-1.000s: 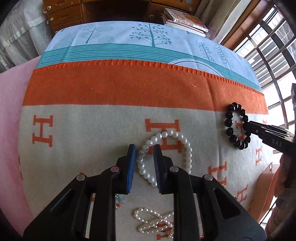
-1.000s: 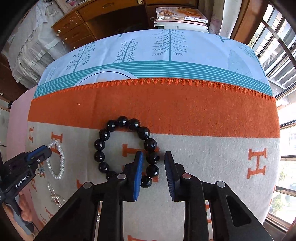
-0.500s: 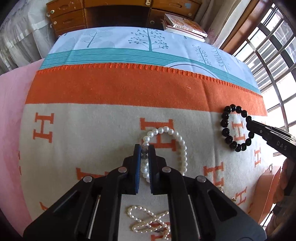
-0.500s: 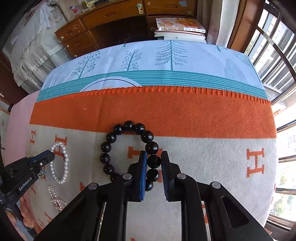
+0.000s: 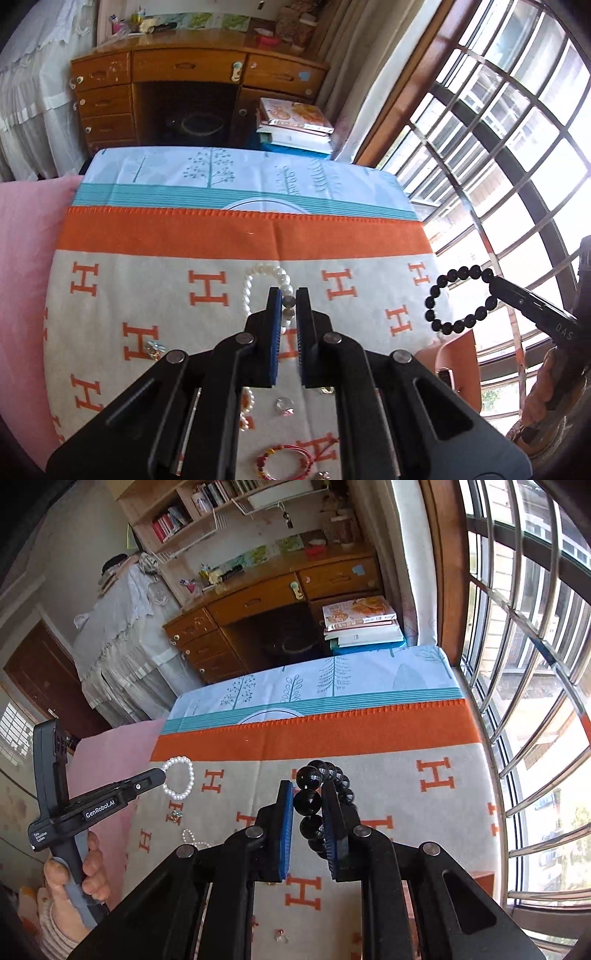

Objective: Organize jewelry
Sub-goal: 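Carry both bracelets over the pink tray and open both grippers to drop them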

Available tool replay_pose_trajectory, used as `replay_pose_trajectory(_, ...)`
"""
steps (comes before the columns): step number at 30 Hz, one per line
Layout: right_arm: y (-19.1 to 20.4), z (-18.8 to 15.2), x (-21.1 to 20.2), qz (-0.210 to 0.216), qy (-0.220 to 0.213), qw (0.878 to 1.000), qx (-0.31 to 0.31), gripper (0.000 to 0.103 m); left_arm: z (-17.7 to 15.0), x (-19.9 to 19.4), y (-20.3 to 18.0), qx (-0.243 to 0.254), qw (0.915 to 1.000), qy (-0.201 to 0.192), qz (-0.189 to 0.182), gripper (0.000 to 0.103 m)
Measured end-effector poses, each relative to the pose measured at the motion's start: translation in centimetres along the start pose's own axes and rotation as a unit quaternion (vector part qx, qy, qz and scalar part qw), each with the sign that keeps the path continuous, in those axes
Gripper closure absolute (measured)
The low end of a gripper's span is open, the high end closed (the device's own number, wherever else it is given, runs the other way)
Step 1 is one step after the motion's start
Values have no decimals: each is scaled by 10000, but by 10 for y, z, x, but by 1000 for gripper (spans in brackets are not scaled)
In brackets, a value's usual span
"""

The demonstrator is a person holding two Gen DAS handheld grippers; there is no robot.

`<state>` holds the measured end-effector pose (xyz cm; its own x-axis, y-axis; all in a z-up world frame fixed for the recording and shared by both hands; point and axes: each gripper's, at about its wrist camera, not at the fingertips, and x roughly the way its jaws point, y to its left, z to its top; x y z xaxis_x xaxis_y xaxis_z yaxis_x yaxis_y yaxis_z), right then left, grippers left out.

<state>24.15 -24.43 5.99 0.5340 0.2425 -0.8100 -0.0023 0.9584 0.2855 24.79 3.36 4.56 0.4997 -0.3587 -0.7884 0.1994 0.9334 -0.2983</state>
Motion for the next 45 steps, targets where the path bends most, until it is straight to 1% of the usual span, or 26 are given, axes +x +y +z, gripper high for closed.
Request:
replay_pose_trajectory(4, -27, -28, -63, -51, -267, 9996, 90, 88, -13, -24, -54, 380, 9986, -73, -364, 98)
replay_pose_trajectory(8, -55, -62, -108, -256, -335, 9990, 124, 88, -34, -36, -118, 838, 9934, -9, -788, 98)
replay_pose_trajectory(11, -78, -86, -125, -446, -320, 9983, 214, 88, -54, -41, -167, 1209, 9865, 86, -1102, 98)
replay_pose_trajectory(14, -103, -106, -131, -535, -219, 9976, 376, 88, -77, -39, -210, 1541, 9787, 218, -1337, 98)
replay_pose_trajectory(17, -121, -122, -126, -459, -39, 9975, 541, 88, -96, -38, -242, 1778, 9720, 347, -1494, 98)
replay_pose_trajectory(19, -126, -129, -117, -273, 82, 9976, 634, 88, -104, -38, -257, 1887, 9693, 386, -1530, 98)
replay_pose_trajectory(22, -130, -137, -101, 258, 314, 9962, 775, 88, -111, -41, -271, 2019, 9662, 405, -1552, 98)
replay_pose_trajectory(25, -134, -139, -77, 853, 499, 9905, 954, 88, -115, -44, -277, 2083, 9649, 404, -1549, 98)
replay_pose_trajectory(28, -141, -141, -55, 1295, 623, 9829, 1154, 88, -115, -45, -275, 2090, 9647, 406, -1549, 98)
replay_pose_trajectory(30, -143, -140, -45, 1532, 610, 9785, 1237, 88, -115, -47, -275, 2089, 9645, 398, -1566, 98)
replay_pose_trajectory(32, -144, -139, -43, 1807, 487, 9742, 1258, 88, -115, -49, -276, 2099, 9636, 387, -1607, 98)
replay_pose_trajectory(33, -143, -133, -40, 1931, 427, 9721, 1264, 88, -115, -50, -277, 2109, 9636, 343, -1609, 98)
replay_pose_trajectory(34, -144, -134, -41, 1979, 365, 9715, 1249, 88, -115, -51, -278, 2130, 9629, 322, -1627, 98)
replay_pose_trajectory(35, -145, -134, -41, 1947, 328, 9728, 1211, 88, -115, -51, -278, 2138, 9623, 332, -1649, 98)
replay_pose_trajectory(36, -146, -132, -40, 1769, 328, 9767, 1170, 88, -115, -49, -279, 2141, 9621, 352, -1654, 98)
replay_pose_trajectory(37, -148, -132, -38, 1414, 357, 9828, 1137, 88, -116, -46, -280, 2153, 9617, 382, -1656, 98)
replay_pose_trajectory(39, -155, -131, -30, 545, 466, 9920, 1039, 88, -118, -39, -283, 2168, 9613, 449, -1641, 98)
replay_pose_trajectory(41, -167, -131, -19, -115, 559, 9928, 1052, 86, -120, -32, -286, 2175, 9610, 511, -1629, 98)
replay_pose_trajectory(42, -175, -133, -14, -178, 636, 9914, 1130, 80, -121, -29, -286, 2180, 9609, 531, -1621, 98)
replay_pose_trajectory(43, -185, -134, -8, -65, 708, 9896, 1251, 68, -122, -26, -287, 2182, 9608, 556, -1615, 98)
replay_pose_trajectory(45, -198, -138, -4, 193, 699, 9863, 1484, 58, -123, -20, -287, 2176, 9607, 614, -1611, 98)
